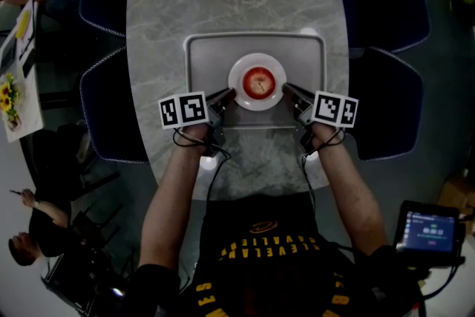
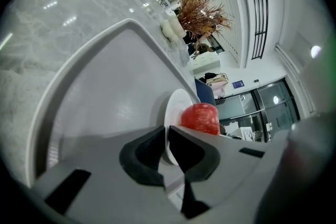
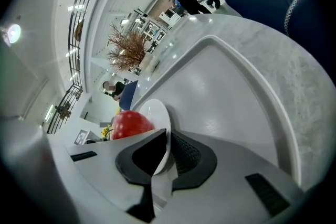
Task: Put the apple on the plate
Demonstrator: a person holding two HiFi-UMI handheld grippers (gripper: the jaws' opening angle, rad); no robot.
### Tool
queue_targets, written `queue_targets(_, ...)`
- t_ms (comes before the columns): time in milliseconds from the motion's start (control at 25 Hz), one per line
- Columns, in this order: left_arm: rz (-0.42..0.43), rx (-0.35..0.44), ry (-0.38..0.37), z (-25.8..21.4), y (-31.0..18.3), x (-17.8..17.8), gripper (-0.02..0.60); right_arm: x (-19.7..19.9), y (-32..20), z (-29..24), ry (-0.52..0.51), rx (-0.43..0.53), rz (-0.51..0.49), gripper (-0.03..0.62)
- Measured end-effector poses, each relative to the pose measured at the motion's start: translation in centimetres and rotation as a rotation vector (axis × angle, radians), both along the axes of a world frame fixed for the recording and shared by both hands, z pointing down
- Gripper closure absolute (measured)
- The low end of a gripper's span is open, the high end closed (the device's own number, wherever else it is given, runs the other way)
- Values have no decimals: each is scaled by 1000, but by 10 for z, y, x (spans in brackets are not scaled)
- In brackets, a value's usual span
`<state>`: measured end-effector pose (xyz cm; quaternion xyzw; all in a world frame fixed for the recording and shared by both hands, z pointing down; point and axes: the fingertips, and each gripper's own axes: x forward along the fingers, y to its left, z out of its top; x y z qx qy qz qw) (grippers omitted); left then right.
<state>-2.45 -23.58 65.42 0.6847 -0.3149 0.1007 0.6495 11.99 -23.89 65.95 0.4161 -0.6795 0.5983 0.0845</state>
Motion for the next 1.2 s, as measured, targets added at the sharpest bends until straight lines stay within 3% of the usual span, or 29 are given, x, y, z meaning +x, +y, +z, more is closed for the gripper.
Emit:
queue_targets(440, -6, -8, -63, 10, -1, 2, 561, 2, -2, 7, 27, -3, -12, 563)
queue_targets(680, 7, -2, -113, 15, -2, 1, 554, 2, -5, 9, 107, 11, -58, 563)
queue_targets(1000, 58, 86, -232, 18, -9, -5, 538, 13, -12, 7, 240, 76, -95, 563)
queue_targets(1200, 30, 164, -312, 15, -18, -18, 540, 19, -21, -3, 319, 192, -123, 563)
